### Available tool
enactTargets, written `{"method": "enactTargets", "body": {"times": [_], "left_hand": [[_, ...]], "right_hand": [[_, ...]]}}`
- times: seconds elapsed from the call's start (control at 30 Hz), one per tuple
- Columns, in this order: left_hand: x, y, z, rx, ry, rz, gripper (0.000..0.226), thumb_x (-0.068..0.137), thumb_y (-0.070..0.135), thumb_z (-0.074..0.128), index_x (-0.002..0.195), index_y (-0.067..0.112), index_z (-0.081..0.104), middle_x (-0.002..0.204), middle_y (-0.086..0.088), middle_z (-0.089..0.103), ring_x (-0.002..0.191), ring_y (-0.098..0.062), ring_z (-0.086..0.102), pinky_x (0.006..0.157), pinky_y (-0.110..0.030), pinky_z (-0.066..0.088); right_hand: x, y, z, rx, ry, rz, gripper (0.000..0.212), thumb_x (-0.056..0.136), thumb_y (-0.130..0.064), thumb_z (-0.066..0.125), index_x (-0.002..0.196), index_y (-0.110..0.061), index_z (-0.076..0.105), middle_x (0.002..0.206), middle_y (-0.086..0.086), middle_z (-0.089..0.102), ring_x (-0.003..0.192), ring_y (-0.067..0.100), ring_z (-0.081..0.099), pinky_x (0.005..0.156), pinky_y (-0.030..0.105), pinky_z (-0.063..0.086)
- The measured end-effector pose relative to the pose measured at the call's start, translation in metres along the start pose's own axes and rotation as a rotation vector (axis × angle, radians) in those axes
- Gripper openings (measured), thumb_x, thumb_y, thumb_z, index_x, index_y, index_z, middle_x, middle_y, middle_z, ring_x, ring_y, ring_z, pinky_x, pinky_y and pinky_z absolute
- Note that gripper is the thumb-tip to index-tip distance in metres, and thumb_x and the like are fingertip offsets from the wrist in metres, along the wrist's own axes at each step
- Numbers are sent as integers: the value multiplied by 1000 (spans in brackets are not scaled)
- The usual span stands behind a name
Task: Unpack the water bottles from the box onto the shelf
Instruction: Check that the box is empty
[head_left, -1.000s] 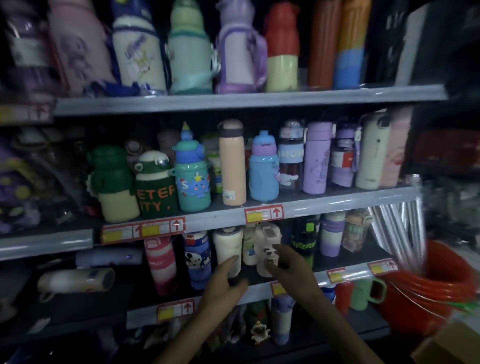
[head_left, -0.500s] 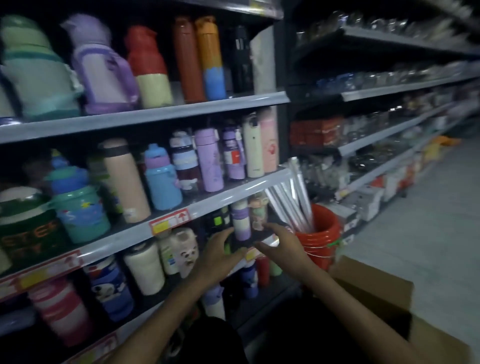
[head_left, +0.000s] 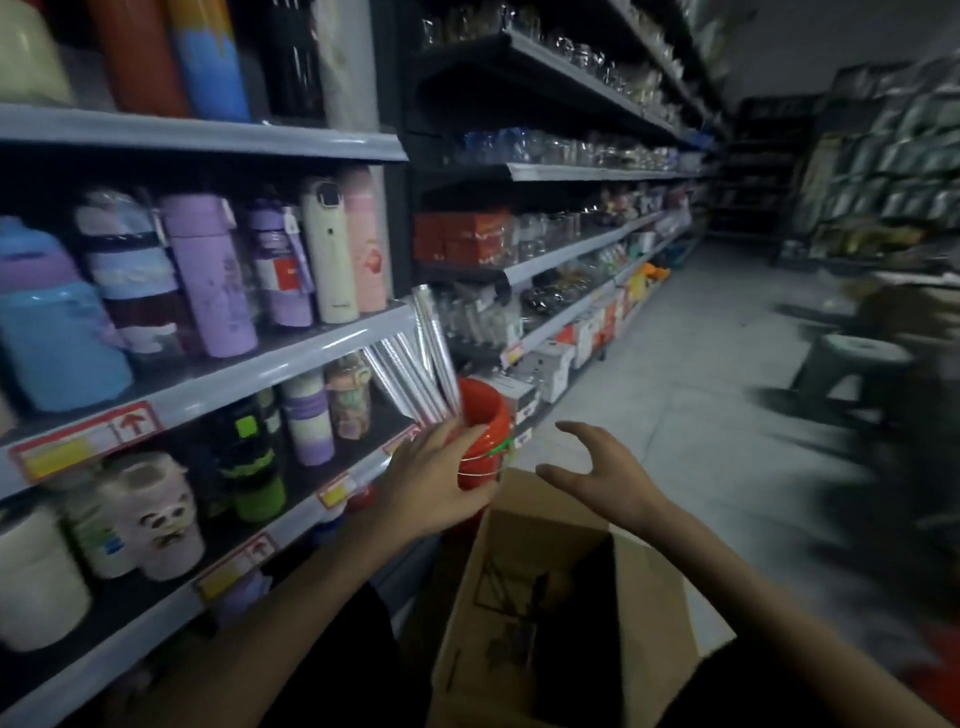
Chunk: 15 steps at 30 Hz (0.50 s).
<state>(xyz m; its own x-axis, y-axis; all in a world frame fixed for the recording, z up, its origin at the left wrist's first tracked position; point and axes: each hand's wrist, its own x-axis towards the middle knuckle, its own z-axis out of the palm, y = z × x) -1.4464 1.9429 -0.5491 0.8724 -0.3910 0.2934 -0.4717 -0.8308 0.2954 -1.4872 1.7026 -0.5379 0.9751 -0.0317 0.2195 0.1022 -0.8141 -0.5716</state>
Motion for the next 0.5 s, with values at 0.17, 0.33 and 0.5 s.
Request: {"method": "enactTargets", "body": {"times": [0.17,0.33,0.5], "left_hand": [[10,6,39,38,-104,69,87,78,74,50,156,42,28,164,4,26,148,-25,32,119,-46,31],[8,9,91,49,-260,103,87,80,72,52,157,40,27,164,2,27,149,-24,31,120,-45,30],[-9,2,155,-8,-389,109,79,86,64,56,155,35,34,157,2,37,142,-25,41,113,-42,38]], "right_hand": [[-27,39,-1,-83,-15,79,74,88,-55,69,151,-27,42,154,0,44,139,18,44,109,28,35],[-60,79,12,-180,-87,160,73,91,-52,67,153,-26,39,153,0,43,134,19,48,107,26,37],[-86,122,40,-257,-274,197,76,91,-51,65,155,-23,34,153,3,42,133,23,48,109,34,43]]}}
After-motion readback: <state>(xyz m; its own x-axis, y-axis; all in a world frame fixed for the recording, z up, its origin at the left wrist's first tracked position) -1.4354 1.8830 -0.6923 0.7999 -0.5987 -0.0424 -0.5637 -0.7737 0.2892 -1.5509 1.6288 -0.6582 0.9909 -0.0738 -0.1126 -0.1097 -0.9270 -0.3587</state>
